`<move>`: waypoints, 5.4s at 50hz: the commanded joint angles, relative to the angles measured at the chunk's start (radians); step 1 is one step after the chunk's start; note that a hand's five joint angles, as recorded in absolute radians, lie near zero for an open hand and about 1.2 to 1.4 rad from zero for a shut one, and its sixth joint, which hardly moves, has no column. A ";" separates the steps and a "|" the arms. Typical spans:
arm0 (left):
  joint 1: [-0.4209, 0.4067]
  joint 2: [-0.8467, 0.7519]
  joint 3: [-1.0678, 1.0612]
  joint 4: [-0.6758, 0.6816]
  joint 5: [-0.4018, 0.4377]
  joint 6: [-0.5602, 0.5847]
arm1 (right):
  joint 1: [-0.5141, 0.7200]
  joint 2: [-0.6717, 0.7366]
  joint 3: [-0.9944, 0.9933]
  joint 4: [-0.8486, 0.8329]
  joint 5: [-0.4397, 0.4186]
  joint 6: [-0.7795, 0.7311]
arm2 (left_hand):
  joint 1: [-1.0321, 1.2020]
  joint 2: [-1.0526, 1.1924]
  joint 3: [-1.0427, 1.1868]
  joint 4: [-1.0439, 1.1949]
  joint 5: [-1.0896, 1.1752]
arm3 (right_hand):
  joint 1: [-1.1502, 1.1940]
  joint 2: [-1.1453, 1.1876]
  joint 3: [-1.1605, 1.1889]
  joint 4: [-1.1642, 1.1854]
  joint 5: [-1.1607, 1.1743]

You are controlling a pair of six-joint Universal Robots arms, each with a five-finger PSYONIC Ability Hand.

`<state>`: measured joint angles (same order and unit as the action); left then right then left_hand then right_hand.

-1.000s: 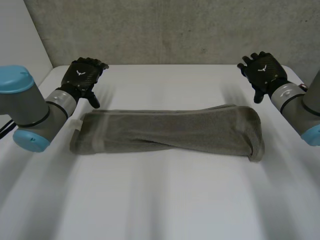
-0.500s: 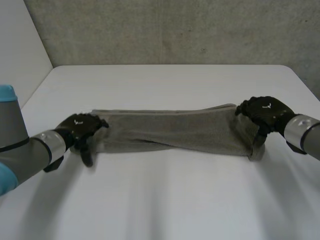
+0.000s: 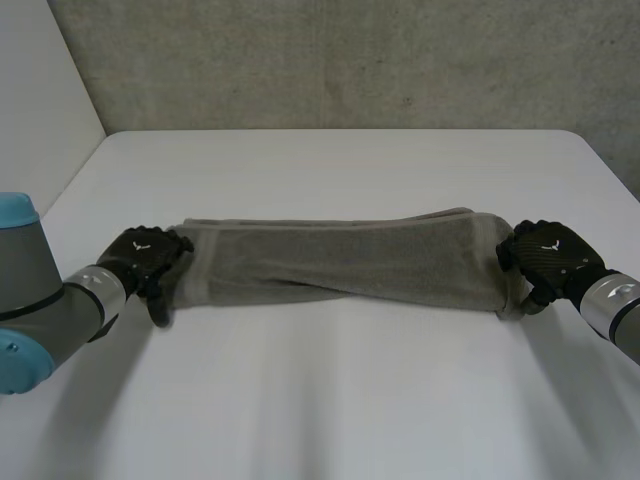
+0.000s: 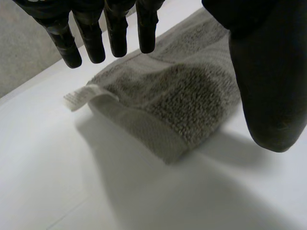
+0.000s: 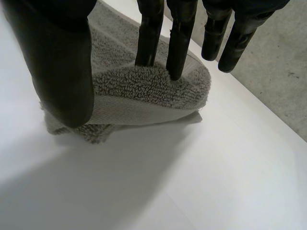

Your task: Fold the towel.

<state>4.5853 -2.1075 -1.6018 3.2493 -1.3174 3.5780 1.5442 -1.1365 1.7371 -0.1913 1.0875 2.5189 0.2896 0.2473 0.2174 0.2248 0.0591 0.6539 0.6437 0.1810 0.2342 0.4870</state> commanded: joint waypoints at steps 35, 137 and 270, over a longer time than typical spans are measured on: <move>0.035 0.052 -0.004 -0.002 -0.014 -0.019 | -0.114 0.103 -0.224 -0.037 -0.363 -0.209 | 1.107 1.149 -0.043 -0.050 1.163 | 0.603 0.613 -0.006 -0.060 0.595; 0.053 0.109 -0.086 -0.002 0.027 -0.123 | -0.024 0.001 0.154 -0.194 0.049 0.546 | 0.995 1.038 -0.043 -0.050 1.051 | -0.049 -0.039 -0.006 -0.060 -0.057; 0.130 0.382 -0.329 -0.071 0.116 -0.122 | -0.392 0.097 -0.044 0.177 -0.400 -0.514 | 1.060 1.102 -0.043 -0.050 1.116 | 0.742 0.753 -0.006 -0.060 0.735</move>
<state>4.7180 -1.7182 -1.9326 3.1876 -1.2066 3.4555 1.1588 -1.0436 1.7252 -0.0498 0.6928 2.0456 1.3134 1.2833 0.2174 0.2248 1.1380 1.2983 1.3394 0.1810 0.2341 1.1694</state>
